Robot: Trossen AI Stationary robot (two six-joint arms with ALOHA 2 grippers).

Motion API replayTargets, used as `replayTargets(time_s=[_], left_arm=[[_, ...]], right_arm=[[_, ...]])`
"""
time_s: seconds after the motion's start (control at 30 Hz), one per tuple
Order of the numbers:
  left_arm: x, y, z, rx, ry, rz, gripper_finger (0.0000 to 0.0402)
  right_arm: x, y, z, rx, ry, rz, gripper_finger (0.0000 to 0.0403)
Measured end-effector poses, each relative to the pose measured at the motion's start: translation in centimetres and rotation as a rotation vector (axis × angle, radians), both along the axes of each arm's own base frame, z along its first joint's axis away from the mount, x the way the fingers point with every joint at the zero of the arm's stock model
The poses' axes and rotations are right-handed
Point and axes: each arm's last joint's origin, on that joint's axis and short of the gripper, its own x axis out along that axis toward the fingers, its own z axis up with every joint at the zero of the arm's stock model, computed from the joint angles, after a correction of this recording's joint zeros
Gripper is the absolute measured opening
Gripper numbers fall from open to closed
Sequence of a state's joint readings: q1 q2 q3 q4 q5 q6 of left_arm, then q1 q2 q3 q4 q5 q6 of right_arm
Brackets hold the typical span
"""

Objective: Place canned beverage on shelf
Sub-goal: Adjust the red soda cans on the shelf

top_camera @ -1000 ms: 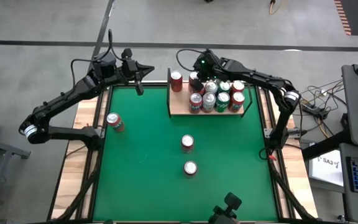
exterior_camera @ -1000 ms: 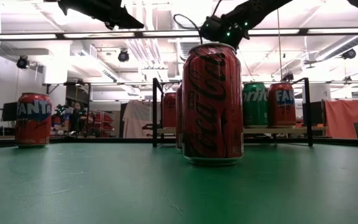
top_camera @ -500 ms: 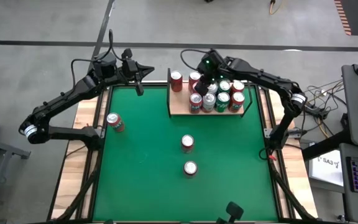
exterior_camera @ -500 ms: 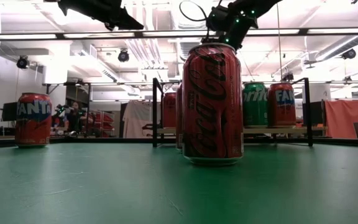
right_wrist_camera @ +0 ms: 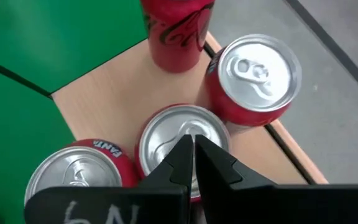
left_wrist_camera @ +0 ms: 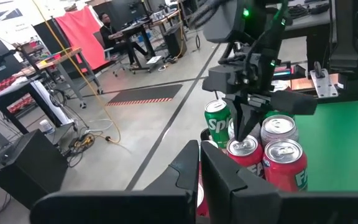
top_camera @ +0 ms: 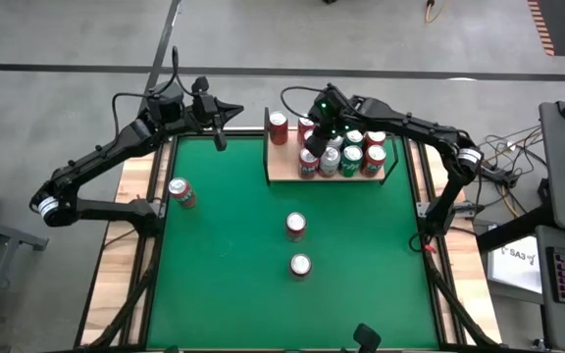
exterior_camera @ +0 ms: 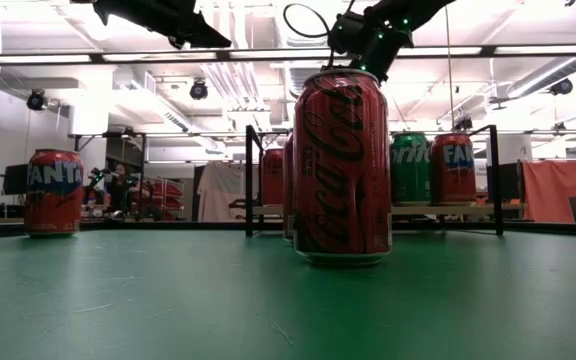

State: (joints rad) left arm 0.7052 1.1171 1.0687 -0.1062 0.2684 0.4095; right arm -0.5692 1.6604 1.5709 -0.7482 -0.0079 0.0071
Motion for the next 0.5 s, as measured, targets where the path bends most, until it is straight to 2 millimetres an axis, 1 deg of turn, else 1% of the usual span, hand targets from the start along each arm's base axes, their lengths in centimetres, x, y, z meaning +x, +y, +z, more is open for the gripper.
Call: replayTargets(time_s=[0.17,0.5], left_arm=[[0.0,0.0,0.01,0.001,0.0,0.0,0.0],[-0.01,-0.01,0.02,0.001,-0.001,0.0,0.0]], right_arm=[[0.08,0.03,-0.85,0.001,0.0,-0.012,0.0009],[0.24,0.02,-0.94,-0.008,-0.016,-0.011,0.0009]])
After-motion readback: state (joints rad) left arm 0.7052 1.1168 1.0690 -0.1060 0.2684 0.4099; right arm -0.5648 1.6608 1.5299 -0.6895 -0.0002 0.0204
